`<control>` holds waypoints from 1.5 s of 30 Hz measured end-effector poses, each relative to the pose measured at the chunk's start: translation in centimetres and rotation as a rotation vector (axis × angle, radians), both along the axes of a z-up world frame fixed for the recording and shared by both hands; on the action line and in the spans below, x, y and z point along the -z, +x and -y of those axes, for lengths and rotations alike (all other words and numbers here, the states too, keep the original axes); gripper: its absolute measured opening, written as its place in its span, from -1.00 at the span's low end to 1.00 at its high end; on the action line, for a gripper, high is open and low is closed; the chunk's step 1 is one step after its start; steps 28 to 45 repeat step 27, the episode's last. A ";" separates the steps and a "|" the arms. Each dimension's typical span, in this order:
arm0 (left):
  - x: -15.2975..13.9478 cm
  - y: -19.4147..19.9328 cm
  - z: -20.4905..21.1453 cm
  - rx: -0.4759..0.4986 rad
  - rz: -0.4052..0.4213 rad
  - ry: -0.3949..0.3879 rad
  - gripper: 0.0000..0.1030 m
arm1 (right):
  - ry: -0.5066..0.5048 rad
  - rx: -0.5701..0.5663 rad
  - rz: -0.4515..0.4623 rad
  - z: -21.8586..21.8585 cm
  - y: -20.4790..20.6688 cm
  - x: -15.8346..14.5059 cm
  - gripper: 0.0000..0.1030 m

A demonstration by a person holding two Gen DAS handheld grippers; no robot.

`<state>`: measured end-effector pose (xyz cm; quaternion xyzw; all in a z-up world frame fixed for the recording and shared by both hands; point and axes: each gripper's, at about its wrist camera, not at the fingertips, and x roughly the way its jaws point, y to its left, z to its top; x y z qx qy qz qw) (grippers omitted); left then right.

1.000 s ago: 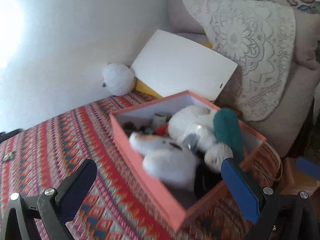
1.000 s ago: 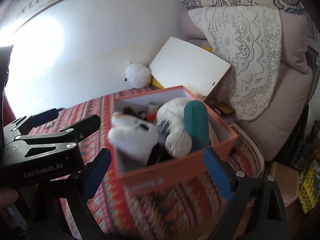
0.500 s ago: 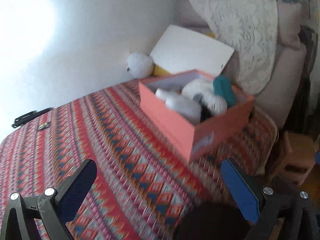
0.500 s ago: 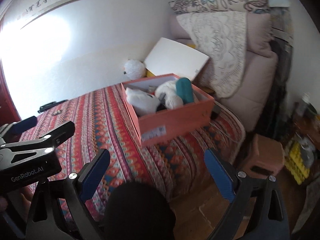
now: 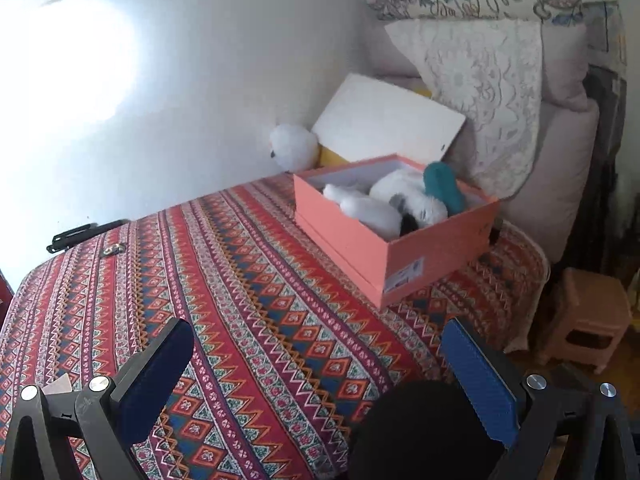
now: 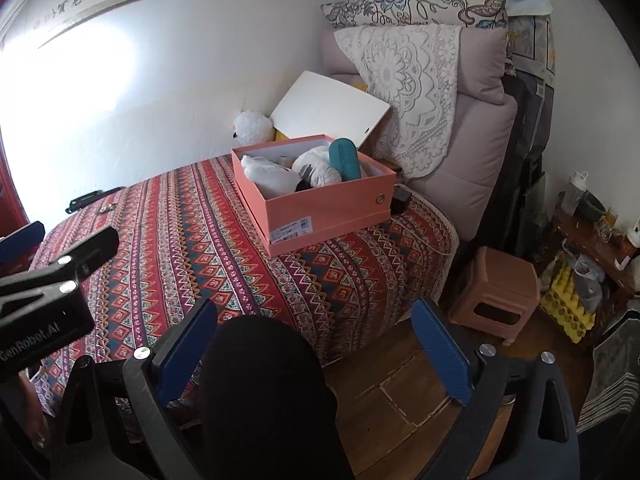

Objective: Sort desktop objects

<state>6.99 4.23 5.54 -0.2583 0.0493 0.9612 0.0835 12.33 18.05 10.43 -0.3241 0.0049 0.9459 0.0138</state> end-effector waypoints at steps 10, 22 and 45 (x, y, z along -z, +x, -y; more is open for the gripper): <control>-0.7 0.5 -1.1 0.041 -0.041 0.004 0.99 | 0.000 -0.004 0.010 -0.3 -0.4 -0.2 0.95; -1.0 0.0 -1.9 0.080 -0.032 0.055 0.99 | 0.000 0.015 0.021 -1.2 -1.4 -0.2 0.96; -1.0 -0.2 -2.3 0.079 -0.055 0.048 0.99 | -0.001 0.018 0.027 -1.4 -1.9 0.0 0.96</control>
